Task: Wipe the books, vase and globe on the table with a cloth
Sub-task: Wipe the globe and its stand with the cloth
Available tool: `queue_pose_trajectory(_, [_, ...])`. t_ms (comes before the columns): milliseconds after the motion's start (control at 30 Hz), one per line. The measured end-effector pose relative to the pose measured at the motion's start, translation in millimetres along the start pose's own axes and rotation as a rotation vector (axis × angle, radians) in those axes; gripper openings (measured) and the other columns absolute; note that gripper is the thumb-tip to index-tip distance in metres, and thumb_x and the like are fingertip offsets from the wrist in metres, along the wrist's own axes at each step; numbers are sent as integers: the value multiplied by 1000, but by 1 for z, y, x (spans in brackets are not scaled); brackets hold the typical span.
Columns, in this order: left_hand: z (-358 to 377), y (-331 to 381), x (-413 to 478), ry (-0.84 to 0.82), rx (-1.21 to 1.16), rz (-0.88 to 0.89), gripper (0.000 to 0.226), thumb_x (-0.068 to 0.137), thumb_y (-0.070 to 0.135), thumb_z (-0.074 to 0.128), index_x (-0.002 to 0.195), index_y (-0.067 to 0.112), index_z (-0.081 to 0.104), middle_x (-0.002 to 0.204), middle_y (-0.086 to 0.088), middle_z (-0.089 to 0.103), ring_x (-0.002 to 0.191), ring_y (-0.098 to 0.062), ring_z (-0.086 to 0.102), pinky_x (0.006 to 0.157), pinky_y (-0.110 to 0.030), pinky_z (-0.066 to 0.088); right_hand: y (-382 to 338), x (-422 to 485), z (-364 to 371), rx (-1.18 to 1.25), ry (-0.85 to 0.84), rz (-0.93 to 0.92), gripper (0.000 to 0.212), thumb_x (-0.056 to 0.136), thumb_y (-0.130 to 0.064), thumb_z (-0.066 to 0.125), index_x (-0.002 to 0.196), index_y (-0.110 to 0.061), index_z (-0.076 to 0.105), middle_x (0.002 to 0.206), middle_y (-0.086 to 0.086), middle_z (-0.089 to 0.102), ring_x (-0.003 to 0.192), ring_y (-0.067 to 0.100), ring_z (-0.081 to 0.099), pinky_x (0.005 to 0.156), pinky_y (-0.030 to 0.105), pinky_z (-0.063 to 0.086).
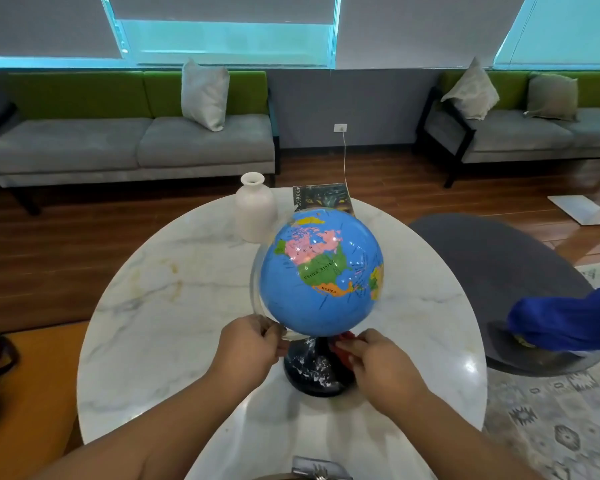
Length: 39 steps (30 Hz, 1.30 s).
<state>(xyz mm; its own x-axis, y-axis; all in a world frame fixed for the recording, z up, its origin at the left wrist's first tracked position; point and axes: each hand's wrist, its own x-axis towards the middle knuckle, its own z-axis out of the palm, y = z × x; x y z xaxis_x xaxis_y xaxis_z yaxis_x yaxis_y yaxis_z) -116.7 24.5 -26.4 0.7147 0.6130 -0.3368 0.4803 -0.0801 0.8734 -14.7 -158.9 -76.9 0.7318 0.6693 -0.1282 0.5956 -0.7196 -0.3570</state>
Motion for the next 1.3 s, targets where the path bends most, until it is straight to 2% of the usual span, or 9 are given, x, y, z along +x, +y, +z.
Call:
queue_pose_trajectory(100, [1,2,1,8,-8,-13,19,93,13,55,81,4,65,65,-3,73,68,-17,72,78,-41,59,-8,-4,6,-73,-85,-79,43,96,-26,43,137,-40,47,126,-3,49,115,21,49,90,25,42])
queue_pose_trajectory(233, [1,0,-1,7,0,2,19,94,14,56,79,6,64,63,-1,73,66,-15,72,77,-40,59,0,0,-4,-216,-107,20,40,93,-23,45,130,-36,54,102,0,45,104,22,52,70,26,36])
queue_pose_trajectory(400, [2,2,0,14,-20,-15,18,93,12,55,79,5,65,65,-3,73,67,-17,72,77,-39,59,-9,-9,4,-92,-127,-89,43,96,-24,43,136,-40,49,126,-1,50,115,23,48,89,27,43])
queue_pose_trajectory(533, [1,1,0,7,-17,-19,18,93,13,56,79,5,65,65,-3,73,66,-16,72,77,-39,59,3,-3,-3,-185,-106,3,43,95,-21,44,133,-39,51,116,0,50,108,22,50,79,27,43])
queue_pose_trajectory(700, [1,2,0,11,-41,-31,17,93,11,56,78,6,65,66,-5,73,68,-19,72,76,-38,59,-4,-16,3,-49,-138,-80,41,97,-27,42,135,-41,49,128,-4,47,117,19,48,92,22,42])
queue_pose_trajectory(867, [1,1,1,10,-36,-21,18,92,11,56,78,7,65,67,-5,73,67,-17,72,74,-37,59,2,-17,-7,-44,-31,-38,42,97,-25,41,136,-41,49,122,-3,49,114,18,48,92,27,44])
queue_pose_trajectory(967, [-1,2,4,8,-80,-57,16,92,8,55,81,4,64,72,-10,73,70,-21,73,67,-30,58,-5,-28,-5,-19,-101,-170,41,97,-26,43,134,-43,50,128,-8,46,116,16,46,91,23,43])
queue_pose_trajectory(1133, [-2,4,3,-6,-90,-53,15,93,8,54,83,5,65,74,-11,73,70,-20,72,59,-22,54,4,-27,-6,-42,2,-102,40,96,-26,44,131,-43,52,122,-7,50,111,18,48,87,27,47])
queue_pose_trajectory(1300, [-2,4,3,-15,-86,-58,15,92,9,55,82,5,65,73,-10,73,68,-19,73,61,-25,55,0,-29,-2,-110,-52,-139,44,95,-23,45,133,-45,48,125,-9,48,111,17,46,82,27,47])
